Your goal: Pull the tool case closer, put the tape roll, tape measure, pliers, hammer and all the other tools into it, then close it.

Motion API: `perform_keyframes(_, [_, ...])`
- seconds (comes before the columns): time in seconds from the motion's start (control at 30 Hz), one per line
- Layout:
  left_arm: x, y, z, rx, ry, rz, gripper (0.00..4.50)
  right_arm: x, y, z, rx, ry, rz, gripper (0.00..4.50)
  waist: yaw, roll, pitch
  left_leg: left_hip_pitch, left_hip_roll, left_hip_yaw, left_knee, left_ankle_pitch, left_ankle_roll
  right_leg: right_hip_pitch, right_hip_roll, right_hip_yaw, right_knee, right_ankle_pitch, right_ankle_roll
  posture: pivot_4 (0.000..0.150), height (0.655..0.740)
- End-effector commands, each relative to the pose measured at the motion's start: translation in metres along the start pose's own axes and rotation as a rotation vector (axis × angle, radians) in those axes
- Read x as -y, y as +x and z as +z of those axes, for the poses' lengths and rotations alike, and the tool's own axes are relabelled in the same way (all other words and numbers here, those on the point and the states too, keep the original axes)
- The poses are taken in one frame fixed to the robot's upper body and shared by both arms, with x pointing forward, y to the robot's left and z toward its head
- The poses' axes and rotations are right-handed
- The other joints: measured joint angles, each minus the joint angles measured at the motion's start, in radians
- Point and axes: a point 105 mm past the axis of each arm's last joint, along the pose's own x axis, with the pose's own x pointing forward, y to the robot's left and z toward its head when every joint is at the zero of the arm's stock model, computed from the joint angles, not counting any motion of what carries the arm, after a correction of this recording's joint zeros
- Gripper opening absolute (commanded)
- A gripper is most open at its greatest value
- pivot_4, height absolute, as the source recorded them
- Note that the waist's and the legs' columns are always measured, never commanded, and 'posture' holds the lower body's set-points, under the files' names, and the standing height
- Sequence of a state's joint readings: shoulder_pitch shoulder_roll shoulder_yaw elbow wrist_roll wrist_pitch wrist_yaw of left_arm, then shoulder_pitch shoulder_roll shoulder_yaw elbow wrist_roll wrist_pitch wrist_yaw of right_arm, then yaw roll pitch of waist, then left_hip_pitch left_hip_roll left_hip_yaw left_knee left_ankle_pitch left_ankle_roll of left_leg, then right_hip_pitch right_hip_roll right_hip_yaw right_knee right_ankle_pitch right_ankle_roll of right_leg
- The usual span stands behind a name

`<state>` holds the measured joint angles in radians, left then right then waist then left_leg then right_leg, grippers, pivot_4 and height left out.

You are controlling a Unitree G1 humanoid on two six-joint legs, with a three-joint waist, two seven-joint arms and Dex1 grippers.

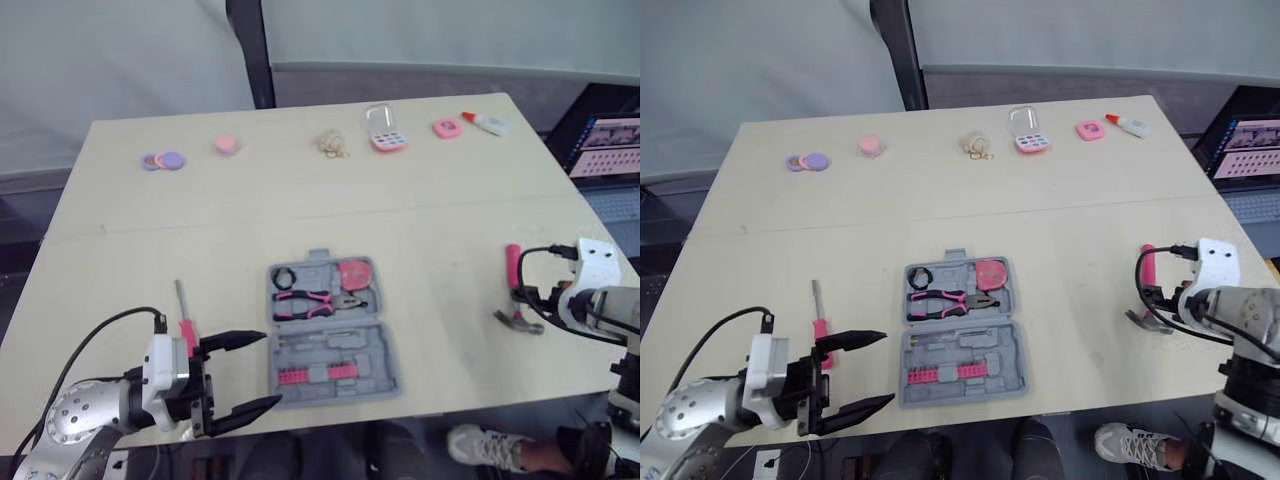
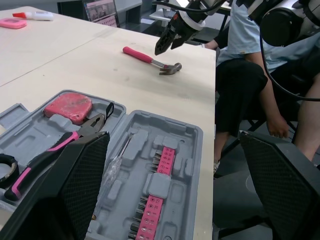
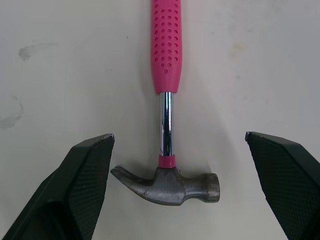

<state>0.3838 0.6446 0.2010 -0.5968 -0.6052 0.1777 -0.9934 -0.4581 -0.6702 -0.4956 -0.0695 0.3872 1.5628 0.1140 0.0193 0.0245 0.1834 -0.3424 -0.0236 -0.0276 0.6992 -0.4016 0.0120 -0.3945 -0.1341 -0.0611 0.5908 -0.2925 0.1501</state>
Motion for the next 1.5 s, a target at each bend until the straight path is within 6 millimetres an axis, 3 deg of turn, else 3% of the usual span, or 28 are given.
perform_keyframes(0.03, [0.006, 0.004, 0.014, 0.008, 0.039, -0.006, 4.43, 0.002, 0.002, 0.006, 0.017, -0.009, -0.030, 4.50, -0.001, 0.000, 0.000, 0.000, 0.000, 0.000, 0.000, 0.000, 0.000, 0.000, 0.000, 0.000, 0.000, 0.000, 0.000, 0.150, 0.7400])
perform_keyframes(0.8, [0.011, 0.018, 0.035, -0.009, 0.026, 0.054, 4.43, -0.005, 0.032, -0.007, -0.069, 0.012, -0.047, 4.50, -0.019, 0.000, 0.000, 0.001, 0.000, 0.002, 0.000, 0.000, 0.000, -0.001, 0.001, 0.001, 0.000, 0.000, 0.000, 0.150, 0.7400])
perform_keyframes(1.5, [0.011, 0.017, 0.032, -0.013, 0.020, 0.051, 4.43, -0.008, 0.025, -0.017, -0.125, 0.050, -0.034, 4.50, -0.021, 0.000, 0.000, 0.001, 0.000, 0.002, 0.000, 0.000, 0.000, 0.000, 0.001, 0.002, 0.000, 0.000, 0.000, 0.150, 0.7400])
